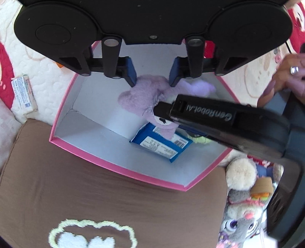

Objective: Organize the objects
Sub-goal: 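Lower the plush into the pink box and open the left tool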

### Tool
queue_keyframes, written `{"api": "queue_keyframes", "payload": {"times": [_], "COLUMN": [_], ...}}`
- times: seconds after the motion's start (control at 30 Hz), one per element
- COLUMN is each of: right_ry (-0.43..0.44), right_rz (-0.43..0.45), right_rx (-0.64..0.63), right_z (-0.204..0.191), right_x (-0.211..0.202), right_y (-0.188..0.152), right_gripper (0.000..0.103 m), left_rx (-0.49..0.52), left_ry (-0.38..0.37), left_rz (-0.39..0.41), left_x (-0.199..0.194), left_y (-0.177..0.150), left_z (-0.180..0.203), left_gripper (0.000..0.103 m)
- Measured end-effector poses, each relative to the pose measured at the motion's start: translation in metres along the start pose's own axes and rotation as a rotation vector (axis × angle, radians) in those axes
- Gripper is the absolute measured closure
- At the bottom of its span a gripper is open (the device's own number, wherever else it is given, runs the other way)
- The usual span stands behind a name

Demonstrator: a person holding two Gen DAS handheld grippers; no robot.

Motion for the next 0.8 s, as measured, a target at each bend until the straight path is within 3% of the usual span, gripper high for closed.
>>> {"api": "queue_keyframes", "payload": {"times": [0.3, 0.33, 0.37, 0.53, 0.67, 0.8], "right_ry": [-0.007, -0.007, -0.007, -0.032, 0.005, 0.079], "right_rz": [-0.013, -0.016, -0.011, -0.009, -0.016, 0.003], "right_rx": [-0.112, -0.124, -0.136, -0.197, -0.171, -0.106], "right_z": [-0.008, -0.009, -0.01, -0.017, -0.011, 0.002], "right_x": [0.011, 0.013, 0.013, 0.018, 0.019, 0.008], "right_y": [-0.011, -0.011, -0.011, -0.003, -0.002, -0.012], "right_gripper": [0.063, 0.064, 0.064, 0.065, 0.065, 0.064], "left_rx": [0.027, 0.036, 0.04, 0.047, 0.029, 0.036], "left_ry": [0.07, 0.082, 0.08, 0.083, 0.078, 0.121], "left_rz": [-0.029, -0.034, -0.048, -0.069, -0.054, -0.034], "left_x": [0.017, 0.019, 0.023, 0.035, 0.036, 0.032], "left_y": [-0.013, -0.014, -0.016, -0.023, -0.025, -0.029], "left_z": [0.0, 0.001, 0.002, 0.01, 0.01, 0.008], "left_gripper": [0.065, 0.066, 0.076, 0.077, 0.077, 0.076]}}
Point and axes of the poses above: each gripper's, at about its wrist camera, not at the fingertips, and x roughly the way its jaws point, z to its right, y to its top, the point moved 1 cm from there along x, roughly the way its jaws point, and after that the axes turned 4 degrees about -y, right-handed, at the moved point
